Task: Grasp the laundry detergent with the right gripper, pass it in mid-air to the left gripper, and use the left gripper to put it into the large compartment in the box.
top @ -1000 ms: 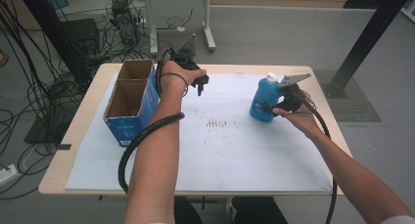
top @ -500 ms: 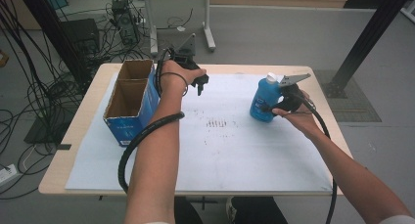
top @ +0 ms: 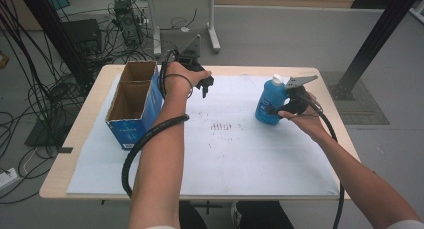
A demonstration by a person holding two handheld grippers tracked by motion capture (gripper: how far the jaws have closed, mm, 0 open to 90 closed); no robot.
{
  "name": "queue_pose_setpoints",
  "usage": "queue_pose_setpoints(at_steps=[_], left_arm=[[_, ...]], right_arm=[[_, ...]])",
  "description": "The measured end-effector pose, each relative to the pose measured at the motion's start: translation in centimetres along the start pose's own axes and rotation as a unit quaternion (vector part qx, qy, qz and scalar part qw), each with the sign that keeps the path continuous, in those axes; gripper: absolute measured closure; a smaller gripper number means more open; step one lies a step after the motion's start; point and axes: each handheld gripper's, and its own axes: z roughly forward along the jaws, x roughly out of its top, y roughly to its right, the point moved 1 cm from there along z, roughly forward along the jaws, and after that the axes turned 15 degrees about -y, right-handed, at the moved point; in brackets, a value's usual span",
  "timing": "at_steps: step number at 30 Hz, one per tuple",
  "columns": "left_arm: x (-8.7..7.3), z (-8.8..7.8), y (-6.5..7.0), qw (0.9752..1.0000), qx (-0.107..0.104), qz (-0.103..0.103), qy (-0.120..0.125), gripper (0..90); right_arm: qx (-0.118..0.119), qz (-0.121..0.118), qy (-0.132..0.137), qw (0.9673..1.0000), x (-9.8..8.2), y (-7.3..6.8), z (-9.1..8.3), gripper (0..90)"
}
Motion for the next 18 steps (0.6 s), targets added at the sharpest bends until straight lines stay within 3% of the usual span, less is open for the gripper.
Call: queue_pose_setpoints(at_steps=[18], left_arm=[[0.03, 0.04, -0.01, 1.0, -0.001, 0.0, 0.001, 6.3]], right_arm=[[0.001, -0.002, 0.002, 1.0, 0.04, -0.1, 0.1, 2.2]])
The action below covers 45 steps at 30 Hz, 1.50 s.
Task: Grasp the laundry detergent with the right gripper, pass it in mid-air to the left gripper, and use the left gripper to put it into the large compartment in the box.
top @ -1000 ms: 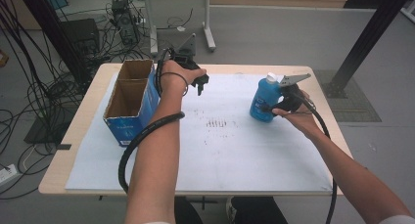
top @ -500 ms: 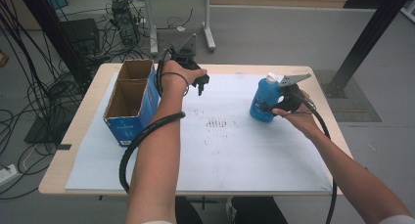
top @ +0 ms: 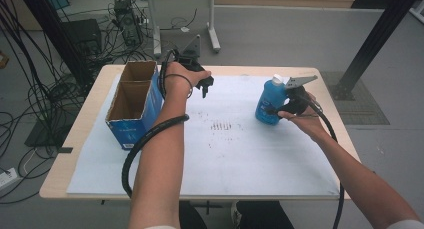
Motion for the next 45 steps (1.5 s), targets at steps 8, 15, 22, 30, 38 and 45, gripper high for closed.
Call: queue_pose_setpoints(at_steps=[8, 15, 22, 30, 38, 45], left_arm=[[0.05, -0.08, 0.05, 1.0, 0.001, 0.001, 0.0, 6.3], [0.08, -0.01, -0.07, 1.0, 0.002, 0.001, -0.001, 6.3], [0.14, 0.09, -0.09, 1.0, 0.002, 0.0, -0.002, 6.3], [0.29, 0.1, -0.07, 1.0, 0.003, 0.002, -0.003, 6.3], [0.44, 0.17, 0.06, 1.0, 0.003, 0.004, -0.004, 6.3], [0.55, 0.02, 0.19, 1.0, 0.004, 0.003, -0.003, 6.3]], right_arm=[[0.002, 0.002, 0.004, 1.0, 0.02, 0.02, 0.11, 2.7], [0.004, 0.001, 0.008, 1.0, 0.02, 0.05, 0.24, 9.1], [0.004, 0.0, 0.017, 0.9999, 0.04, 0.37, 0.29, 23.7], [0.012, -0.004, 0.016, 0.9998, 0.04, 0.47, 0.57, 33.7], [0.022, -0.008, 0.02, 0.9995, 0.04, 0.53, 0.65, 40.1], [0.027, -0.005, 0.022, 0.9994, -0.04, 0.63, 0.65, 41.4]])
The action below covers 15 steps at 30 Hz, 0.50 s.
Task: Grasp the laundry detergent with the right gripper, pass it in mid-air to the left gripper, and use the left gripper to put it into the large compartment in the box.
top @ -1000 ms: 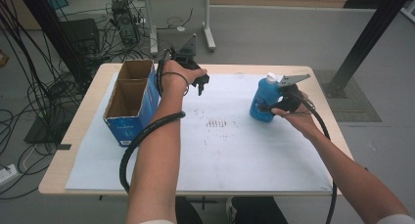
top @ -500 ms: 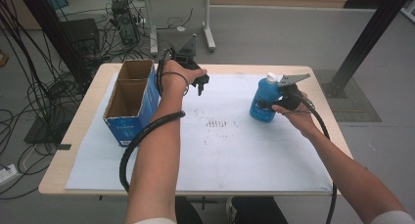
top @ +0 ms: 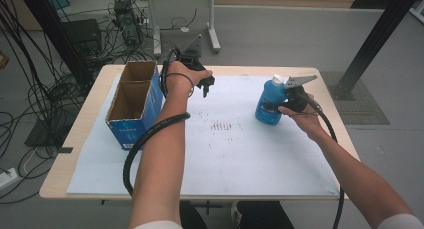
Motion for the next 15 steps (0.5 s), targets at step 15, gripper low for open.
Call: queue_pose_setpoints(at_steps=[15], left_arm=[[0.13, 0.02, 0.16, 1.0, 0.001, 0.0, 0.001, 6.3]], right_arm=[[0.009, 0.0, 0.004, 0.9999, -0.08, 0.21, 0.05, 42.5]])
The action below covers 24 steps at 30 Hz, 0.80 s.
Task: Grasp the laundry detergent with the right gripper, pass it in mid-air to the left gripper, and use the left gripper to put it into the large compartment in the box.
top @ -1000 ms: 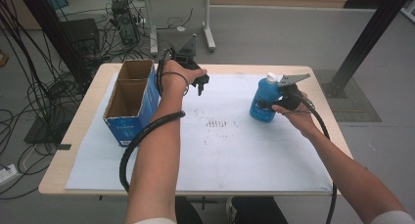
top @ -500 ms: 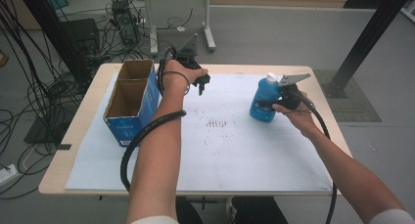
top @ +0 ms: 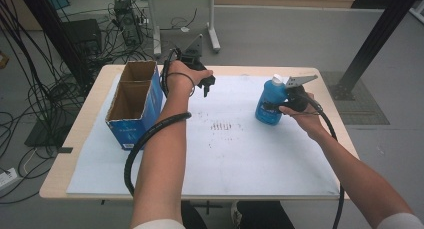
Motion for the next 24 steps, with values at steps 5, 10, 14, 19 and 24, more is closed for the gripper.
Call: queue_pose_setpoints(at_steps=[5, 10, 14, 19, 24], left_arm=[[0.01, -0.06, -0.07, 1.0, 0.0, 0.0, 0.001, 6.3], [0.02, -0.02, -0.1, 1.0, 0.0, 0.0, 0.0, 6.3], [0.0, 0.02, -0.08, 1.0, 0.0, 0.0, 0.0, 6.3], [-0.05, -0.06, -0.13, 1.0, 0.0, -0.001, 0.001, 6.3], [-0.11, -0.1, -0.24, 1.0, 0.0, -0.001, 0.001, 6.3]], right_arm=[[0.001, -0.001, 0.002, 1.0, -0.01, 0.03, 0.02, 42.6], [0.001, -0.001, 0.002, 1.0, -0.03, 0.01, 0.02, 42.6], [0.0, 0.0, 0.002, 1.0, -0.03, -0.01, 0.02, 42.7], [0.0, -0.001, 0.002, 1.0, -0.02, 0.0, 0.02, 42.7], [0.001, -0.001, 0.001, 1.0, -0.02, 0.02, 0.02, 42.7]])
